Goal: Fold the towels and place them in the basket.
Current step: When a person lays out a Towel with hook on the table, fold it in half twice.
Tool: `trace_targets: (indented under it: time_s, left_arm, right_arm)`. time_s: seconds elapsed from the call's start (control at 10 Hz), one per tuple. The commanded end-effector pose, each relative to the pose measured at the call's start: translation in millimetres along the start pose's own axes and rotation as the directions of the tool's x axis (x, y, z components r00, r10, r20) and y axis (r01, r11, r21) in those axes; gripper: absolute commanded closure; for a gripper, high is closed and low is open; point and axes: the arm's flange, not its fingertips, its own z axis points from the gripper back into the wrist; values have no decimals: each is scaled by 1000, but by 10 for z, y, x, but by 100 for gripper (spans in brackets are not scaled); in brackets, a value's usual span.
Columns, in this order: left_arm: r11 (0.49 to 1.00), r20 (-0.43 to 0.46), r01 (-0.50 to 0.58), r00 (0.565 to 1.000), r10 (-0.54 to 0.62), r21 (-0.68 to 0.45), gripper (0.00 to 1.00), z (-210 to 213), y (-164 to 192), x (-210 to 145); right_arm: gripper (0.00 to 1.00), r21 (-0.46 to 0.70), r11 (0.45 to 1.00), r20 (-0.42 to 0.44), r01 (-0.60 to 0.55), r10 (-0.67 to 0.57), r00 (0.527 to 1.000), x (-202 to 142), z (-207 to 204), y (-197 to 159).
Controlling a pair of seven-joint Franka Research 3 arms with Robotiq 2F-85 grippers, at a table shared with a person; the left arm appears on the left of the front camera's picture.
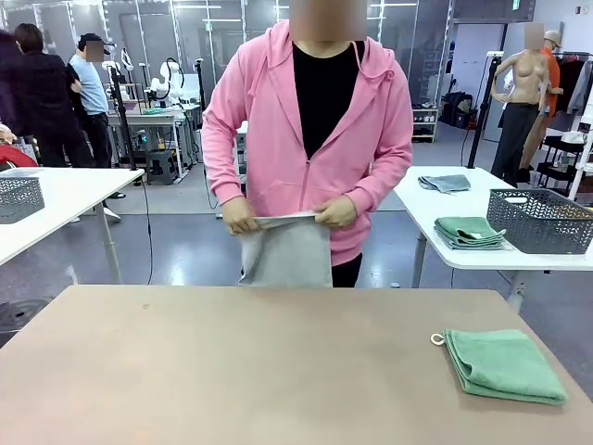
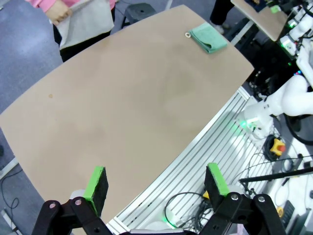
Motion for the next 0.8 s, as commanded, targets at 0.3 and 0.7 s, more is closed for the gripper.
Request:
trace_targets:
  time_s: [0.3,0.7]
  left_arm:
    - [1000,5,22,1000,-22,-18,0,5,-8,4]
    - [1000,5,22,1000,-22,-18,0,5,-8,4]
  right_arm:
    - [0,-69,985,57,-160,164,985,-216,546,410]
    - [0,-54,987,67,-152,155,986,-242,643,445]
